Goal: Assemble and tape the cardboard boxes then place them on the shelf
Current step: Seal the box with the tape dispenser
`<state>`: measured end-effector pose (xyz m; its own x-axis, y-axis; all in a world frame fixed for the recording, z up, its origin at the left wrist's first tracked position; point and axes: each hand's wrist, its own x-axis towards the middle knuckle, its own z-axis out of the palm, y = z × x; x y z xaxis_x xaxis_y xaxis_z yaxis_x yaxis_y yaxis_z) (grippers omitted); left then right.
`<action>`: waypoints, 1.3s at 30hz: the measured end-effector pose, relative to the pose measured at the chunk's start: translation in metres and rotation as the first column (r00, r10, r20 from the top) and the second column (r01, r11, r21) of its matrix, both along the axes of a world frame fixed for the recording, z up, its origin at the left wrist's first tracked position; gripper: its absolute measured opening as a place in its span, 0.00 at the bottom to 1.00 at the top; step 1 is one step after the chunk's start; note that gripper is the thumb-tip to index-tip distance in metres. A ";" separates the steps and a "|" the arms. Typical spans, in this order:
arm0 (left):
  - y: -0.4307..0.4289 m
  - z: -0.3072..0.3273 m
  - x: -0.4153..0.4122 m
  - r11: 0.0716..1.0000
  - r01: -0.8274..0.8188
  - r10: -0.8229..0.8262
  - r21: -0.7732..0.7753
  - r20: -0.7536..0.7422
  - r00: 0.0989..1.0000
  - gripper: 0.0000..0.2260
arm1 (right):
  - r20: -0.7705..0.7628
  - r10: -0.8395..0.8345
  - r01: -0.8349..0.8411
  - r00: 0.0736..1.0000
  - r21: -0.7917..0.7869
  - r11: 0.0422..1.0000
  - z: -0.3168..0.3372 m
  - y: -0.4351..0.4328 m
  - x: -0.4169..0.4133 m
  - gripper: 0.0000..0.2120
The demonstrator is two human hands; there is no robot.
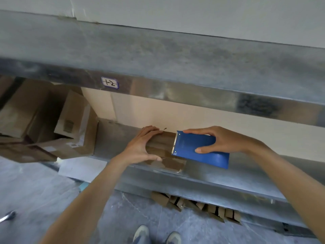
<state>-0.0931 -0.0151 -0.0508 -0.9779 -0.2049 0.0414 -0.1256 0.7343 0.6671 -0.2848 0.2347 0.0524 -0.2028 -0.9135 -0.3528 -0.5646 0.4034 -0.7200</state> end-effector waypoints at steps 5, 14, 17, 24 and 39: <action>0.000 0.002 0.001 1.000 -0.003 0.003 -0.001 0.037 0.999 0.42 | 0.008 -0.023 0.023 1.000 0.022 1.000 -0.001 0.028 -0.017 0.28; -0.002 0.000 0.001 1.000 0.013 -0.013 -0.001 0.035 0.999 0.42 | 0.021 -0.092 0.091 0.996 0.039 0.995 -0.002 0.062 -0.030 0.28; -0.002 0.001 0.000 1.000 0.020 -0.020 -0.005 0.030 0.999 0.41 | -0.014 -0.115 0.115 0.993 0.075 0.990 -0.002 0.067 -0.035 0.28; 0.000 0.000 0.000 1.000 0.011 -0.010 -0.015 0.031 0.999 0.41 | -0.084 -0.118 0.127 0.989 0.117 0.985 -0.019 0.057 -0.029 0.28; 0.002 0.003 0.000 0.999 0.024 -0.024 0.023 0.010 1.000 0.40 | -0.209 -0.139 0.181 0.968 0.195 0.964 -0.033 0.001 -0.003 0.31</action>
